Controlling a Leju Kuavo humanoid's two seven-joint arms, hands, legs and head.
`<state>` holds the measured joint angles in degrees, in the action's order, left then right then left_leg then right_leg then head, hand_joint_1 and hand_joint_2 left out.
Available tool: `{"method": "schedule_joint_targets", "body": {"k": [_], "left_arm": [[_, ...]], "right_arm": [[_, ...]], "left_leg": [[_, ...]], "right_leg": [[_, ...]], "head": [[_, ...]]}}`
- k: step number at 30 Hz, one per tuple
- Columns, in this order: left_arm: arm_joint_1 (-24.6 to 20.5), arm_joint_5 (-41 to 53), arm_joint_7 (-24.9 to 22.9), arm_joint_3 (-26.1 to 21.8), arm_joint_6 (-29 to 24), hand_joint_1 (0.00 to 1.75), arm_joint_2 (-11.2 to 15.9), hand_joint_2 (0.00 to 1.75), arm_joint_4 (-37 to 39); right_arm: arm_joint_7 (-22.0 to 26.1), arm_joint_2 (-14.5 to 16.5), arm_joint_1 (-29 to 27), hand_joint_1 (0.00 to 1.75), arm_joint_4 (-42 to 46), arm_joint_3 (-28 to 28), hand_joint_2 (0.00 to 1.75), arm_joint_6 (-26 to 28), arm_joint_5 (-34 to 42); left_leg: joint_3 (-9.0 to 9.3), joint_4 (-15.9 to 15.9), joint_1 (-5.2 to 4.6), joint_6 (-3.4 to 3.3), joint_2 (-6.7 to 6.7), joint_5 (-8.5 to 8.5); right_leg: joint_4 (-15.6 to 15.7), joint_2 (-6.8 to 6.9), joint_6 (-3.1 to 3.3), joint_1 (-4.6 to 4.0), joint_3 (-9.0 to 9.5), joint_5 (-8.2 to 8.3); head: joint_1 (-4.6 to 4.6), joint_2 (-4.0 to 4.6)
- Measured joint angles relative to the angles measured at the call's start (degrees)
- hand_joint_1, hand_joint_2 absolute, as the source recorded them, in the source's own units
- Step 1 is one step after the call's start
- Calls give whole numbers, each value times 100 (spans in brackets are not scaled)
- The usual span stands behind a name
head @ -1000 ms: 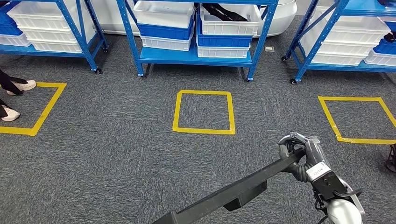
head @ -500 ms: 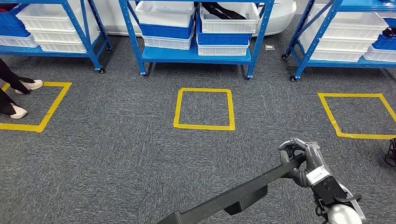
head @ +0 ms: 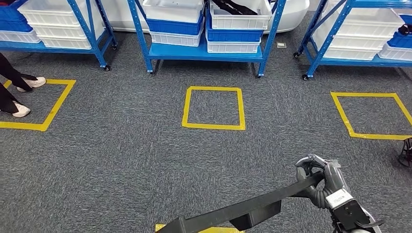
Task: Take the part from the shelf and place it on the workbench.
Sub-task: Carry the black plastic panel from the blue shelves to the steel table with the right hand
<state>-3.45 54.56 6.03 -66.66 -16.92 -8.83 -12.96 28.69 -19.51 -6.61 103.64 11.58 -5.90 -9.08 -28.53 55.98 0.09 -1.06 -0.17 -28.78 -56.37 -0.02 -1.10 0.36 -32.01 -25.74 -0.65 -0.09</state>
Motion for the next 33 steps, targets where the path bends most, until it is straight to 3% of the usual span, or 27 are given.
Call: {"method": "schedule_joint_targets", "body": {"k": [4,15,23,26,28,30,33], "left_arm": [[-3,-13,13,-1,8,0,4,175,0],[-4,-84,12,-4,-32,0,1,175,0],[0,-105,-43,-15,-113,0,-11,175,0],[5,-103,-51,-21,-119,0,-12,175,0],[4,-93,-52,-24,-119,0,-20,175,0],[2,-67,-54,-23,-110,0,-33,175,0],[10,-39,-63,-22,-85,0,-47,175,0]], "right_arm": [[3,42,-52,175,58,9,175,8,-87],[-62,121,22,175,91,2,175,-136,-181],[-144,-58,404,175,-68,-21,175,-387,-21],[-158,-97,463,175,-98,-27,175,-389,-3],[-166,-138,502,175,-99,-32,175,-394,9],[-183,-201,522,175,-98,-34,175,-402,17],[-221,-273,492,175,-98,-34,175,-425,40]], "left_leg": [[-47,20,-77,-86,2,41],[-78,43,-113,-125,2,64],[-125,86,-123,-151,-2,76],[-150,105,-131,-177,-3,87],[-148,66,-114,-231,2,132],[-155,1,-76,-308,11,207],[-232,-16,-60,-341,5,273]], "right_leg": [[5,-1,-103,56,-28,63],[8,-1,-152,93,-41,97],[17,1,-202,132,-78,136],[25,2,-237,139,-85,160],[21,2,-267,140,-98,167],[-243,2,-244,139,-224,-13],[-1367,2,-188,138,-698,-579]], "head": [[2,0],[1,0],[-1,0],[-2,0],[-2,0],[9,0],[35,0]]}}
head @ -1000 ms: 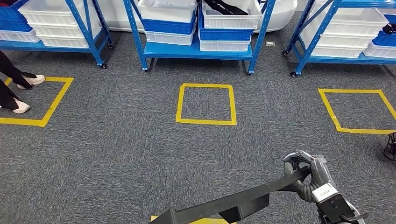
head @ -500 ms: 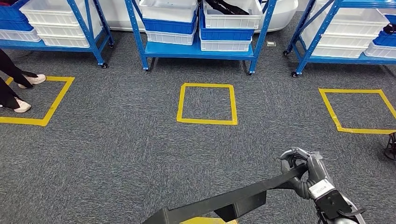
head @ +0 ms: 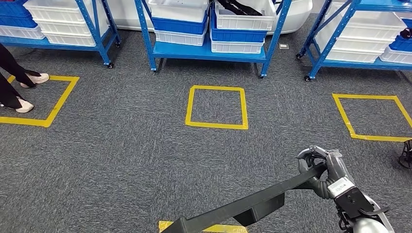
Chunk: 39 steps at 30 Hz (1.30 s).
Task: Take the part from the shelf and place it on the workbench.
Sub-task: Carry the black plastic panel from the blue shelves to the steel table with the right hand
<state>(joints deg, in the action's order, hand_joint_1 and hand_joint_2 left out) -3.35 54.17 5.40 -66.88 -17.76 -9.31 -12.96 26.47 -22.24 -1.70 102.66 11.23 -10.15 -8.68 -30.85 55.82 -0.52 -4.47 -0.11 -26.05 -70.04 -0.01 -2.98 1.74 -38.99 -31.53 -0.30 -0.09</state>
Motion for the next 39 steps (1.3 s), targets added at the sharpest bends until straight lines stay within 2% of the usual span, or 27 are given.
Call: {"method": "schedule_joint_targets", "body": {"k": [1,2,3,4,5,7,9,11,13,15,16,17,18,20,22,23,25,27,29,31,32,33,34,35,36,37,39], "left_arm": [[7,6,-4,0,12,0,-5,175,0],[14,15,-7,0,21,0,-8,175,0],[21,26,-9,0,29,0,-10,175,0],[25,37,-9,0,37,0,-14,175,0],[27,46,-9,0,42,0,-16,175,0],[27,57,-9,0,49,0,-20,175,0],[38,62,-13,-1,50,0,-23,175,0],[56,59,-22,-2,48,0,-19,175,0],[59,49,-33,-9,42,0,-21,175,0],[57,30,-43,-24,33,0,-32,175,0],[58,20,-46,-34,26,0,-37,175,0],[60,9,-49,-48,17,0,-42,175,0],[62,2,-51,-60,4,0,-48,175,0],[61,-5,-51,-78,-23,0,-56,175,-1],[52,-8,-50,-84,-40,0,-62,175,-2],[49,-8,-48,-87,-45,0,-66,175,-3],[53,-8,-45,-98,-54,0,-75,175,-4],[58,-8,-44,-116,-64,0,-88,175,-5],[56,-8,-44,-130,-73,0,-104,175,-6],[57,-8,-43,-142,-82,0,-119,175,-7],[59,-8,-43,-149,-87,0,-127,175,-7],[62,-8,-42,-155,-91,0,-132,175,-7],[63,-8,-39,-160,-92,0,-136,175,-7],[64,-7,-36,-163,-93,0,-139,175,-7],[63,-4,-32,-166,-93,0,-140,175,-7],[63,-2,-28,-166,-96,0,-140,175,-7],[71,9,-23,-167,-101,0,-139,175,-7]], "right_arm": [[-6,-13,-29,175,1,0,175,-11,7],[-7,-21,-67,175,2,0,175,-21,10],[-5,-26,-108,175,8,0,175,-26,7],[2,-28,-150,175,20,0,175,-24,-9],[12,-28,-189,175,33,-1,175,-16,-35],[36,-24,-271,175,75,-1,175,13,-100],[48,-17,-356,175,108,-3,175,37,-146],[51,-10,-407,175,128,-6,175,37,-175],[51,-3,-403,175,141,-19,175,20,-214],[47,5,-357,175,132,-70,175,-9,-264],[44,10,-330,175,119,-109,175,-23,-285],[42,16,-304,175,103,-145,175,-36,-302],[40,22,-276,175,85,-176,175,-46,-311],[38,28,-203,175,49,-232,175,-62,-319],[37,23,-114,175,11,-274,175,-70,-321],[37,20,-68,175,-13,-292,175,-73,-321],[37,2,24,175,-65,-332,175,-82,-319],[44,-20,106,175,-123,-375,175,-88,-313],[52,-32,168,175,-205,-407,175,-92,-306],[62,-34,198,175,-311,-434,175,-96,-301],[69,-37,207,175,-363,-450,175,-97,-298],[80,-43,220,175,-410,-466,175,-97,-292],[92,-56,242,175,-447,-479,175,-97,-283],[107,-72,269,175,-478,-488,175,-95,-273],[120,-89,302,175,-507,-494,175,-92,-260],[132,-107,330,175,-531,-498,175,-88,-248],[146,-138,359,175,-567,-503,175,-76,-226]], "left_leg": [[-26,4,-3,9,-11,15],[-48,11,-3,22,-27,28],[-63,23,0,35,-50,37],[-73,39,6,51,-77,41],[-82,58,6,75,-104,42],[-112,95,-6,143,-157,38],[-147,107,-10,211,-197,51],[-197,181,12,264,-184,7],[-394,611,36,327,-117,-291],[-758,1401,59,387,-67,-715],[-899,1714,69,403,-54,-832],[-937,1825,74,407,-41,-835],[-853,1699,75,399,-22,-732],[-379,886,67,348,112,-376],[-18,224,40,287,240,-163],[23,118,23,260,260,-145],[0,89,13,199,173,-99],[6,12,35,128,97,-16],[-13,-32,52,76,27,47],[-56,-29,52,60,-68,74],[-68,-25,52,63,-125,84],[-75,-16,54,70,-183,90],[-77,0,57,79,-242,91],[-83,24,59,93,-295,84],[-98,61,49,118,-346,71],[-124,94,39,149,-387,61],[-183,130,22,219,-451,65]], "right_leg": [[-264,0,-16,-3,-92,-102],[-301,0,-48,-6,-62,-111],[-82,-1,-90,-4,97,-30],[341,-12,-131,3,360,106],[771,-42,-141,6,612,216],[1305,-76,-69,-23,907,343],[1350,-47,58,-60,919,373],[1351,6,161,-29,899,412],[1362,66,257,-5,871,444],[1360,132,317,-26,827,461],[1359,170,326,-37,809,469],[1358,209,332,-46,798,475],[1358,250,335,-51,796,478],[1357,331,329,-65,815,480],[1352,398,300,-105,827,483],[1351,430,276,-118,826,488],[1359,482,206,-130,824,502],[1222,361,160,-122,753,410],[648,143,177,-97,480,106],[-122,58,177,-83,131,-202],[-310,49,144,-74,53,-244],[-255,43,93,-66,94,-185],[40,28,33,-50,250,-42],[477,-23,-21,-25,473,133],[877,-95,-42,-14,666,267],[1156,-144,-29,-11,801,352],[1299,-169,51,-42,851,384]], "head": [[-1,0],[-1,0],[-1,0],[-1,0],[-3,0],[-6,0],[-16,0],[-29,0],[-55,0],[-80,0],[-80,0],[-81,0],[-82,0],[-83,0],[-77,0],[-74,0],[-70,0],[-65,0],[-48,0],[-35,0],[-36,0],[-34,0],[-35,0],[-33,0],[-28,0],[-25,0],[-25,0]]}}
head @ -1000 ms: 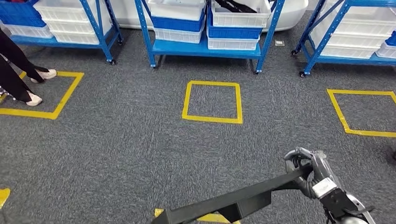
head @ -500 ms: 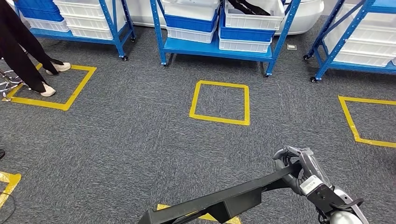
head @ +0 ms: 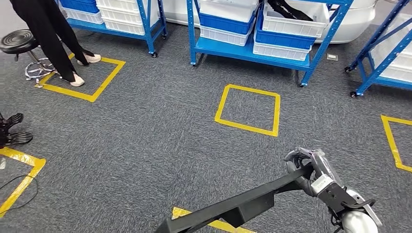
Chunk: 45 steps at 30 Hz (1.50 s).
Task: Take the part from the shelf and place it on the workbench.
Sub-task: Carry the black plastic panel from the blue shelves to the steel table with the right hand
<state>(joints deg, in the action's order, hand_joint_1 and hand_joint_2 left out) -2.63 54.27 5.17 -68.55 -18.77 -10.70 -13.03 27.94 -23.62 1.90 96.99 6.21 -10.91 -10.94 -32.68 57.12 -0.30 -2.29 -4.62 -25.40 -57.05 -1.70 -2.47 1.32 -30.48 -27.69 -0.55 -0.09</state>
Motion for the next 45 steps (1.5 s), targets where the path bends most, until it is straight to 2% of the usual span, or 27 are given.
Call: {"method": "schedule_joint_targets", "body": {"k": [2,3,5,7,8,9,10,12,14,17,19,22,23,24,25,27,29,31,32,34,35,37,38,39,40,43,45], "left_arm": [[18,19,4,-1,-4,0,5,175,-1],[24,30,8,-1,-4,0,10,175,-2],[25,48,14,-1,-3,0,19,175,-2],[25,58,17,-1,3,0,24,175,-2],[29,61,17,-1,6,0,26,175,-2],[34,64,18,-2,8,0,29,175,-2],[38,66,17,-2,9,0,32,175,-2],[35,69,16,-4,7,0,38,175,-3],[23,61,12,-11,-9,0,38,175,-5],[16,31,-6,-61,-57,0,28,175,-7],[8,8,-16,-93,-94,0,14,175,-11],[-8,-15,-31,-134,-127,0,-13,175,-20],[-8,-17,-34,-145,-130,0,-24,175,-19],[-7,-19,-36,-155,-132,0,-34,175,-19],[-6,-20,-38,-164,-132,0,-40,175,-19],[-8,-22,-39,-181,-134,0,-50,175,-19],[-9,-25,-44,-198,-151,0,-57,175,-20],[-2,-30,-52,-218,-171,0,-66,175,-20],[2,-32,-55,-228,-175,0,-70,175,-22],[5,-25,-68,-242,-179,0,-79,175,-26],[0,-15,-79,-244,-178,0,-82,175,-28],[-8,14,-113,-244,-170,0,-89,175,-28],[-9,28,-129,-244,-166,0,-89,175,-28],[-8,40,-143,-244,-162,0,-89,175,-28],[-6,50,-153,-244,-161,0,-89,175,-28],[-12,92,-161,-244,-158,0,-87,175,-30],[-19,125,-174,-244,-153,0,-88,175,-31]], "right_arm": [[8,-27,3,175,-9,-1,175,13,18],[9,-39,0,175,-8,0,175,22,29],[10,-63,-37,175,2,25,175,41,52],[10,-80,-114,175,19,79,175,55,63],[9,-84,-152,175,30,103,175,58,64],[6,-86,-187,175,42,123,175,64,64],[1,-86,-218,175,60,139,175,73,64],[-16,-86,-260,175,112,192,175,88,54],[-45,-90,-234,175,147,249,175,86,31],[-112,-116,-61,175,131,272,175,15,-13],[-158,-174,99,175,87,280,175,-59,-19],[-225,-296,300,175,-49,332,175,-176,30],[-243,-327,341,175,-94,348,175,-197,44],[-252,-348,369,175,-129,357,175,-210,52],[-257,-368,394,175,-156,361,175,-212,56],[-261,-405,450,175,-195,368,175,-212,56],[-265,-443,519,175,-230,375,175,-215,63],[-269,-483,593,175,-266,381,175,-220,81],[-270,-499,635,175,-284,384,175,-221,92],[-272,-524,713,175,-316,391,175,-222,108],[-272,-533,739,175,-327,396,175,-221,113],[-273,-545,758,175,-341,412,175,-220,117],[-273,-542,757,175,-347,419,175,-220,119],[-274,-532,747,175,-351,426,175,-220,119],[-274,-517,729,175,-352,436,175,-220,119],[-247,-454,609,175,-341,498,175,-182,84],[-192,-388,484,175,-309,538,175,-112,5]], "left_leg": [[-43,28,16,54,-21,0],[-89,117,24,82,36,-66],[-342,653,46,141,246,-394],[-731,1447,69,191,392,-757],[-848,1683,78,201,413,-814],[-853,1695,84,202,426,-755],[-729,1461,87,192,445,-598],[-288,633,74,144,562,-240],[-37,123,41,89,644,-93],[-28,22,11,-10,576,-51],[-4,-54,25,-97,515,21],[-20,-81,28,-158,400,72],[-28,-79,27,-160,348,77],[-32,-75,27,-159,293,82],[-30,-69,28,-154,235,85],[-32,-38,29,-132,128,82],[-63,3,5,-81,46,72],[-108,19,-16,-22,-7,81],[-129,30,-10,2,-18,81],[-227,236,-7,51,104,-61],[-350,504,2,80,205,-224],[-730,1283,27,133,362,-604],[-896,1607,43,150,389,-712],[-975,1748,54,160,404,-714],[-938,1660,62,163,422,-610],[-351,526,61,119,605,-88],[-149,120,35,76,676,7]], "right_leg": [[-1,70,75,20,-12,30],[3,107,122,38,-12,40],[13,190,203,46,-12,49],[12,285,236,22,-24,44],[12,331,237,12,-28,44],[11,374,236,6,-27,43],[11,414,235,2,-22,42],[8,483,228,-17,-8,37],[6,530,194,-51,-8,31],[12,569,94,-69,-24,34],[-208,444,70,-61,-127,-102],[-1303,229,102,-41,-645,-587],[-1598,210,82,-40,-790,-676],[-1678,200,42,-39,-828,-665],[-1497,190,-14,-32,-739,-554],[-663,105,-105,3,-342,-208],[-72,27,-86,5,-74,2],[2,51,-5,-28,-50,43],[-2,80,30,0,-53,56],[7,149,117,49,-49,72],[13,190,162,68,-44,75],[13,273,212,40,-45,68],[12,316,213,31,-46,65],[12,358,213,27,-44,62],[12,398,213,26,-38,58],[8,502,182,-2,-5,27],[12,561,135,-50,7,3]], "head": [[-8,0],[-19,0],[-59,0],[-88,0],[-88,0],[-89,0],[-89,0],[-89,0],[-83,0],[-81,-1],[-73,-1],[-50,-1],[-45,0],[-41,0],[-38,0],[-31,0],[-25,0],[-30,0],[-34,0],[-59,0],[-75,0],[-105,0],[-105,0],[-106,0],[-107,0],[-109,0],[-93,0]]}}
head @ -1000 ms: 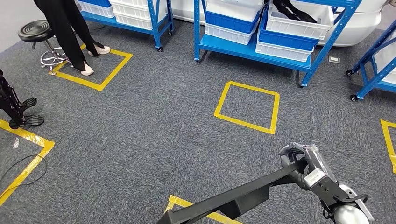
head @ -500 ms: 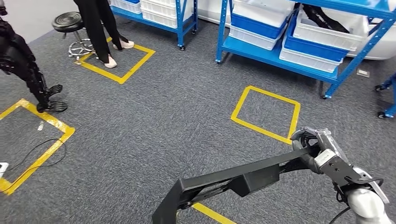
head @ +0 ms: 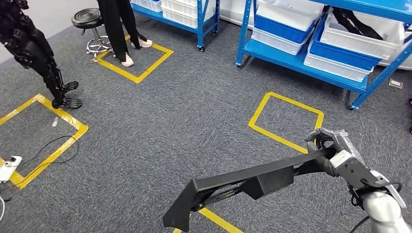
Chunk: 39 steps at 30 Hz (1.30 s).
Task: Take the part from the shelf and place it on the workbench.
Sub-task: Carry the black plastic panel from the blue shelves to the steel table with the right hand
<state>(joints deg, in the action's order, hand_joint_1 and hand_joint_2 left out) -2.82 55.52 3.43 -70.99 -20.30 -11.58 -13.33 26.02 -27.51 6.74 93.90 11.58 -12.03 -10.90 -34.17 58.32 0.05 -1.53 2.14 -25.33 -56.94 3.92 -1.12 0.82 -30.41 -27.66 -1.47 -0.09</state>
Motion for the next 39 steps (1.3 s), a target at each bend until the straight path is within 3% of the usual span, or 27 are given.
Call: {"method": "schedule_joint_targets", "body": {"k": [2,4,5,7,9,10,11,13,15,17,19,21,23,24,25,26,28,30,33,34,36,39], "left_arm": [[-1,23,-23,-1,2,0,-6,175,0],[-2,31,-44,-3,-7,0,-19,175,0],[-6,31,-53,-3,-15,0,-24,175,-1],[-13,29,-73,-5,-31,0,-35,175,-2],[-13,29,-86,-7,-41,0,-50,175,-2],[-11,31,-89,-7,-46,0,-56,175,-2],[-10,35,-93,-7,-49,0,-60,175,-2],[-10,50,-98,-7,-53,0,-61,175,-2],[-8,67,-102,-7,-56,0,-62,175,-2],[2,74,-110,-7,-60,0,-64,175,-2],[10,80,-126,-9,-69,0,-61,175,-3],[3,88,-135,-10,-78,0,-62,175,-4],[-3,93,-135,-10,-79,0,-67,175,-4],[-2,96,-135,-10,-79,0,-69,175,-4],[0,99,-134,-9,-78,0,-70,175,-4],[2,108,-130,-9,-72,0,-72,175,-4],[-1,148,-110,-8,-41,0,-73,175,-5],[-8,210,-88,-7,12,0,-72,175,-9],[-3,290,-79,-3,83,0,-70,175,-16],[-2,311,-78,-1,98,0,-72,175,-20],[-6,339,-76,4,111,0,-70,175,-34],[-11,347,-81,5,103,0,-72,175,-48]], "right_arm": [[54,87,-110,175,32,10,175,53,-93],[88,163,-164,175,41,9,175,75,-162],[101,193,-165,175,35,8,175,81,-187],[120,253,-145,175,-14,-2,175,87,-234],[129,315,-135,175,-94,-26,175,89,-277],[138,345,-132,175,-129,-41,175,93,-296],[153,376,-126,175,-164,-57,175,103,-315],[201,442,-105,175,-226,-90,175,141,-354],[249,506,-101,175,-273,-125,175,192,-389],[278,566,-113,175,-300,-164,175,227,-414],[293,632,-106,175,-316,-199,175,241,-432],[303,686,-77,175,-340,-238,175,246,-451],[307,718,-36,175,-391,-278,175,246,-469],[308,734,-15,175,-422,-296,175,246,-475],[308,750,4,175,-450,-310,175,246,-478],[308,765,18,175,-471,-321,175,248,-482],[310,787,35,175,-486,-333,175,258,-491],[313,799,21,175,-478,-330,175,279,-499],[314,824,-78,175,-402,-320,175,311,-504],[316,840,-121,175,-367,-316,175,319,-505],[324,877,-185,175,-321,-300,175,333,-517],[331,951,-212,175,-326,-285,175,329,-568]], "left_leg": [[0,-46,-32,-54,-78,-1],[42,-119,-33,-139,-144,47],[63,-155,-24,-178,-176,75],[64,-172,-18,-217,-245,98],[56,-169,-24,-223,-339,99],[56,-165,-24,-224,-391,100],[61,-159,-21,-220,-446,99],[58,-117,-23,-188,-547,83],[23,-70,-40,-128,-618,63],[-17,-60,-43,-71,-657,66],[-68,37,-25,-16,-586,-3],[-291,522,-5,44,-410,-294],[-678,1298,13,91,-303,-650],[-817,1561,19,103,-286,-724],[-853,1615,21,107,-274,-686],[-771,1441,22,104,-256,-553],[-360,655,15,71,-134,-201],[-62,98,-2,22,-33,-33],[-7,-19,-20,-65,-106,-7],[13,-52,-19,-105,-141,13],[48,-109,-4,-180,-198,57],[39,-111,-15,-207,-299,63]], "right_leg": [[23,63,-61,-37,23,-9],[-89,-23,-107,-29,-19,-93],[-306,-122,-108,-20,-121,-208],[-1063,-308,-80,9,-505,-532],[-1671,-354,-113,18,-835,-698],[-1669,-361,-160,27,-851,-638],[-1424,-367,-222,44,-748,-489],[-581,-452,-319,91,-367,-128],[-90,-521,-267,90,-147,37],[-56,-488,-140,62,-133,51],[-46,-436,-45,88,-126,75],[-35,-376,38,102,-121,86],[-37,-304,81,80,-124,80],[-38,-265,84,73,-125,77],[-38,-226,85,69,-123,75],[-38,-191,85,68,-118,73],[-42,-128,72,50,-104,62],[-41,-74,30,3,-91,37],[-36,2,-55,-38,-74,4],[-98,-28,-77,-38,-91,-43],[-535,-183,-68,-24,-290,-277],[-1592,-339,-47,-5,-827,-678]], "head": [[15,0],[17,0],[24,0],[38,0],[44,0],[46,0],[46,0],[51,0],[53,0],[52,0],[41,0],[10,0],[-10,0],[-9,0],[-10,0],[-10,0],[-14,0],[-6,0],[20,-1],[23,-1],[36,-1],[54,0]]}}
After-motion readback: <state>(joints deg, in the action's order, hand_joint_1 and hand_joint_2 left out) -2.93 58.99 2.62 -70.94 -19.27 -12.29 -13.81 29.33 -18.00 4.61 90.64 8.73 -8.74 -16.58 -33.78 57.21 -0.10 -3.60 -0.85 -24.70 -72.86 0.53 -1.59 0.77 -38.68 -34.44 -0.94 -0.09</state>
